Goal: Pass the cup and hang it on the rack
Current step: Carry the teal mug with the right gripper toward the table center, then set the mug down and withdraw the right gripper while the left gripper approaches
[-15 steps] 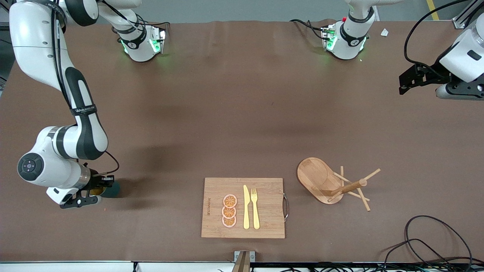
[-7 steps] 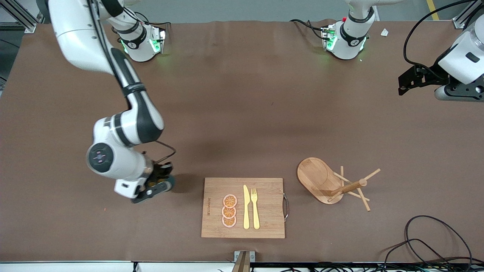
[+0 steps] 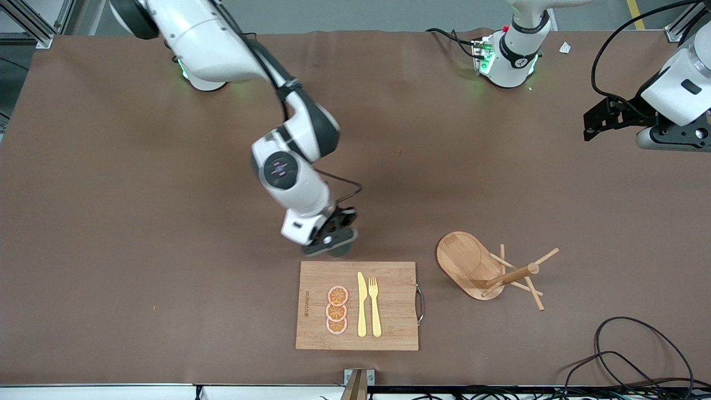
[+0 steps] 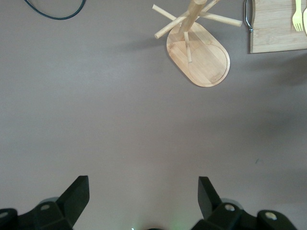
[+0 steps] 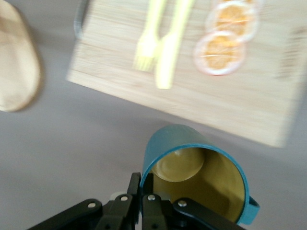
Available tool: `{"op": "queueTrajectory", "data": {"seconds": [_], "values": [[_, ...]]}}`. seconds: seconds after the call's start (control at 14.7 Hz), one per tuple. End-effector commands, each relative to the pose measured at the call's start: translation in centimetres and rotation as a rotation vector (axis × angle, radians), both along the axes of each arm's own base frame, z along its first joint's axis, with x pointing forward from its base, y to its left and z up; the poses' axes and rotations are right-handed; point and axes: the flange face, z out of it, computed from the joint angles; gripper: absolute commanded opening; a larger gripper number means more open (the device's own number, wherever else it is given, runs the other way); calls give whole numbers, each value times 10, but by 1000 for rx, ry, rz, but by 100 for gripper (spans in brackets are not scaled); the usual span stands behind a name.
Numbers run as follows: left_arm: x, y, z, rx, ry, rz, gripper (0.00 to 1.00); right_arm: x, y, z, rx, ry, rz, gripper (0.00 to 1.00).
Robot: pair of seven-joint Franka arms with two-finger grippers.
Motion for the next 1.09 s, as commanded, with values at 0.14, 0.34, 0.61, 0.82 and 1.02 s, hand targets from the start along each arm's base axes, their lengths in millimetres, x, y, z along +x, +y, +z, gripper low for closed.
{"op": "queueTrajectory", "data": {"seconds": [0.14,0.34,0.61,0.82,1.02], "values": [[5,-2,-5,10,6,-3,100,-39,87,-44,91,-11,-119,1],[6,-3,-6,4,9,-4,100,-33,81,-41,86,-15,-127,43],[10,-21,-10,-1,1,-24,100,-4,47,4,77,-2,-173,100],[13,-40,-18,-2,10,13,100,44,-23,63,61,-18,-259,100],[15,-67,-22,2,11,83,100,82,-124,107,-3,29,-387,100]]}}
